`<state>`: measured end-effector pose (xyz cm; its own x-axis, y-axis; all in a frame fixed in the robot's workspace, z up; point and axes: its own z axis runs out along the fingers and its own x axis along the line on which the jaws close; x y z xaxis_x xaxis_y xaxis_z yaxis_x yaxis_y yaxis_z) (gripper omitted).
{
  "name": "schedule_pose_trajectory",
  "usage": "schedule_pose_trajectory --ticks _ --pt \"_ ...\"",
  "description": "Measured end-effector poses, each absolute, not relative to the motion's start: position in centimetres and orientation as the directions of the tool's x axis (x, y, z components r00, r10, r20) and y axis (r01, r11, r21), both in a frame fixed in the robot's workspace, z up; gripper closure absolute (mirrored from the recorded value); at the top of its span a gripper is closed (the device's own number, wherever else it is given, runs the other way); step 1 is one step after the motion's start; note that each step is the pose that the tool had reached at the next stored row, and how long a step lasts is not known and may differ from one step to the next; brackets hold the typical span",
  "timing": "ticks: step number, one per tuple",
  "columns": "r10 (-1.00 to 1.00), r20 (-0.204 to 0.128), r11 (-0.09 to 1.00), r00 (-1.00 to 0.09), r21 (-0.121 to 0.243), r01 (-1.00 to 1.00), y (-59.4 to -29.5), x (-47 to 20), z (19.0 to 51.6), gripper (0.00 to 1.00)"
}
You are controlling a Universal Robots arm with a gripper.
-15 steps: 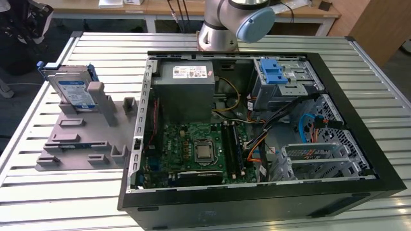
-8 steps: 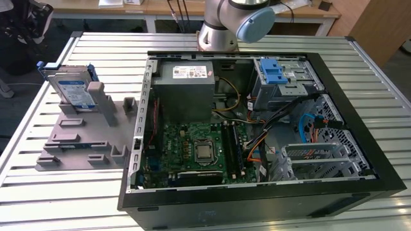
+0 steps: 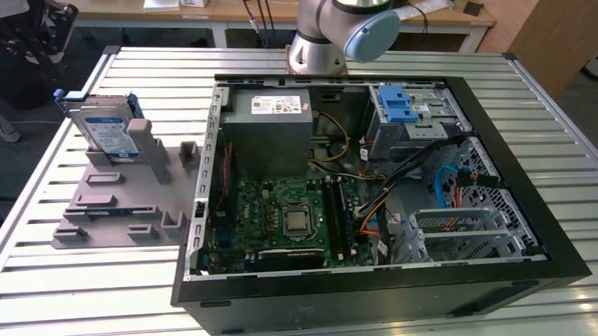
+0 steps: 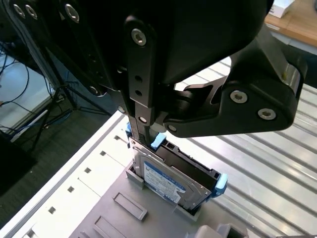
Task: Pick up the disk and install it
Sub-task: 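Pick up the disk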
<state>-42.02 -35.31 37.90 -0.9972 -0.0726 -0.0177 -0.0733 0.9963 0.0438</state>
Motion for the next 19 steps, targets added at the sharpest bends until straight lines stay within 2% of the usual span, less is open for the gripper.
schedule_pose_trajectory --ticks 19 --pt "-0.22 -0.018 0.974 -0.975 0.044 -0.221 -35.31 -42.02 37.89 0.89"
